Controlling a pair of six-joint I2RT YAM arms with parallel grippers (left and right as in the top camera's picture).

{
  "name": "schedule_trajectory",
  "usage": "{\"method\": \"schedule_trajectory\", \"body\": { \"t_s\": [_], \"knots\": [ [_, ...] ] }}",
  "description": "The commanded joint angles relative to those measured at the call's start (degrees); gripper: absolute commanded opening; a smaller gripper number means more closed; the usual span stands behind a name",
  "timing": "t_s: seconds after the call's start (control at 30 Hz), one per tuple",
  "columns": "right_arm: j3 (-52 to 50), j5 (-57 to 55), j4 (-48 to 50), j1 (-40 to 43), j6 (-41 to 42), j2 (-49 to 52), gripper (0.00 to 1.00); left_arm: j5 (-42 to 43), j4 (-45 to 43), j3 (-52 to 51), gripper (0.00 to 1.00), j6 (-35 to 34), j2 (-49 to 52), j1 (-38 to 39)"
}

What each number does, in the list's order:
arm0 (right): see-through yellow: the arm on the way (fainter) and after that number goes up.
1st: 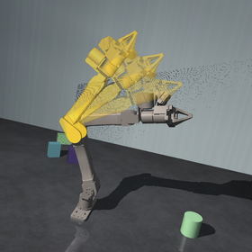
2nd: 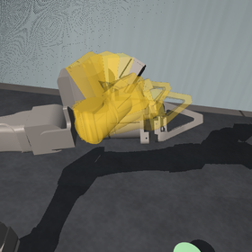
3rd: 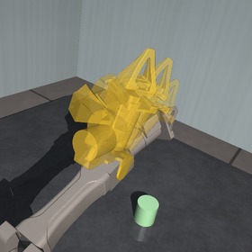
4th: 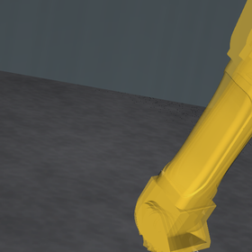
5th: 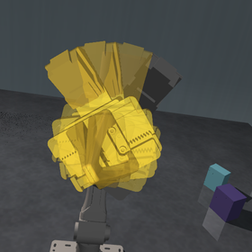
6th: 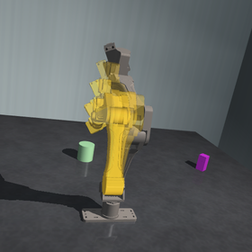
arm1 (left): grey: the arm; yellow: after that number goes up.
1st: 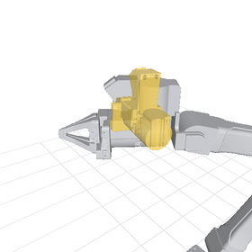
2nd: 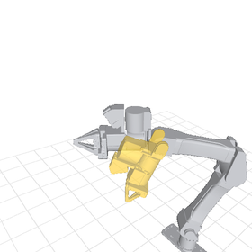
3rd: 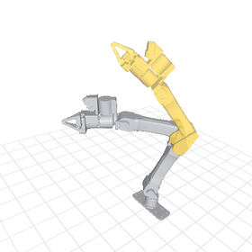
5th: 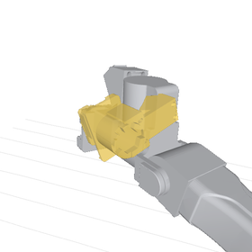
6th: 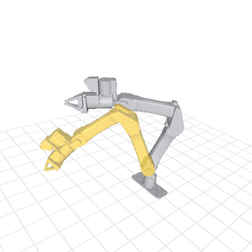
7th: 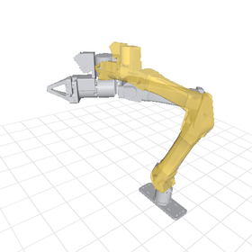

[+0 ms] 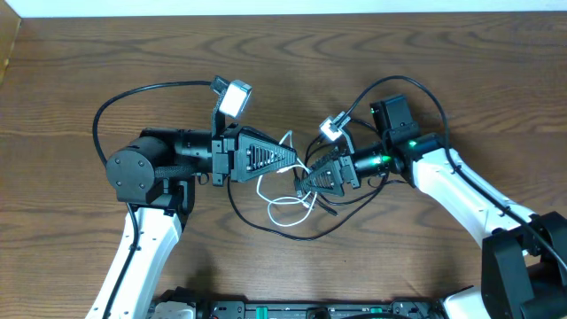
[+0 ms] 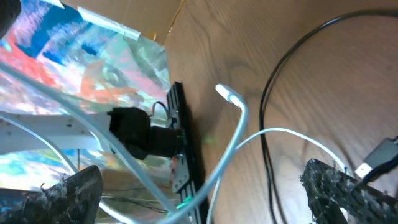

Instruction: Untangle cables

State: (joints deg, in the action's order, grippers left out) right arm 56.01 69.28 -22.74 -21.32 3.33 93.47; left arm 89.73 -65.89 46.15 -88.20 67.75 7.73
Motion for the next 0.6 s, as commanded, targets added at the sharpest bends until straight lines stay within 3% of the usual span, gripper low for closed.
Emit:
{"method": "schedule_trajectory", "body": {
  "t_s": [0.0, 0.13, 0.27, 0.57],
  "knots": [
    [0.44, 1.03, 1.03, -0.85, 5.03, -0.09, 0.99, 0.28, -0.44, 0.00, 0.08, 1.62, 0.00, 0.20],
    [0.44, -0.09, 2.21, -0.92, 6.27, -0.09, 0.99, 0.28, -0.44, 0.00, 0.08, 1.60, -0.02, 0.20],
    [0.46, -0.61, 2.16, -0.96, 7.58, -0.09, 0.90, 0.28, -0.44, -0.02, 0.08, 1.62, 0.00, 0.20],
    [0.44, -1.46, 2.25, -3.34, 7.58, -0.09, 0.82, 0.28, -0.44, -0.02, 0.08, 1.62, 0.00, 0.20]
  ]
}}
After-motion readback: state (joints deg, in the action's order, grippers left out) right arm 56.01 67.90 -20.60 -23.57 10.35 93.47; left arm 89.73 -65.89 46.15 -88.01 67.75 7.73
